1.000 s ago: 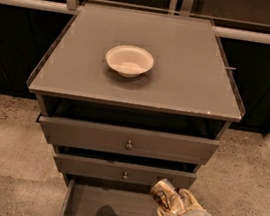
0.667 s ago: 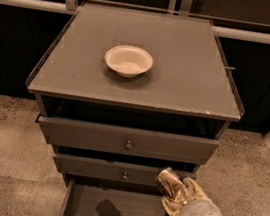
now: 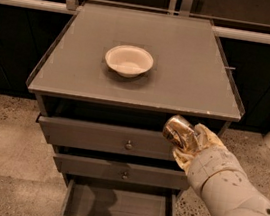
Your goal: Pick orange can from bottom drawer and place on counter
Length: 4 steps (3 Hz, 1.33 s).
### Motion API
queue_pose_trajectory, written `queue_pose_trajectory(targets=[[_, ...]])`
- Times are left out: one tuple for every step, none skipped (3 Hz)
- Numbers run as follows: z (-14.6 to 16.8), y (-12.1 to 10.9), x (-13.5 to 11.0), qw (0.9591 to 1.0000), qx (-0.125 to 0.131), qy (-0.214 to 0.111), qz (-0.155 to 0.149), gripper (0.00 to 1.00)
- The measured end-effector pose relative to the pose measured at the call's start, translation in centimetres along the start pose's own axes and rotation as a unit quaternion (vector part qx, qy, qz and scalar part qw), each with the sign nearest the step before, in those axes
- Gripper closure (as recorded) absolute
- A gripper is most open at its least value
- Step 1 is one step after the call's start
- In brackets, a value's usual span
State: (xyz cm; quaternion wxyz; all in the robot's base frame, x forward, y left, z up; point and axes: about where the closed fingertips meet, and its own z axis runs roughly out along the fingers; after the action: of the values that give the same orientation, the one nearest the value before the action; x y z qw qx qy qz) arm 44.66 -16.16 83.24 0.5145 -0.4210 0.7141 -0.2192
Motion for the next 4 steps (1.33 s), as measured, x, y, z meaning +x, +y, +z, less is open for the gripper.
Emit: queue_pose_trajectory(targets=[[0.0, 0.0, -0.1, 1.0000, 0.001, 0.000, 0.000, 1.00], [0.5, -1.3, -0.9, 0.9996, 0.014, -0.011, -0.020, 1.00], [1.0, -4.4, -3.2, 0.9960, 0.033, -0.032, -0.076, 1.00], [2.3, -6.8, -4.5, 0.9926, 0.040, -0.050, -0.103, 1.00]])
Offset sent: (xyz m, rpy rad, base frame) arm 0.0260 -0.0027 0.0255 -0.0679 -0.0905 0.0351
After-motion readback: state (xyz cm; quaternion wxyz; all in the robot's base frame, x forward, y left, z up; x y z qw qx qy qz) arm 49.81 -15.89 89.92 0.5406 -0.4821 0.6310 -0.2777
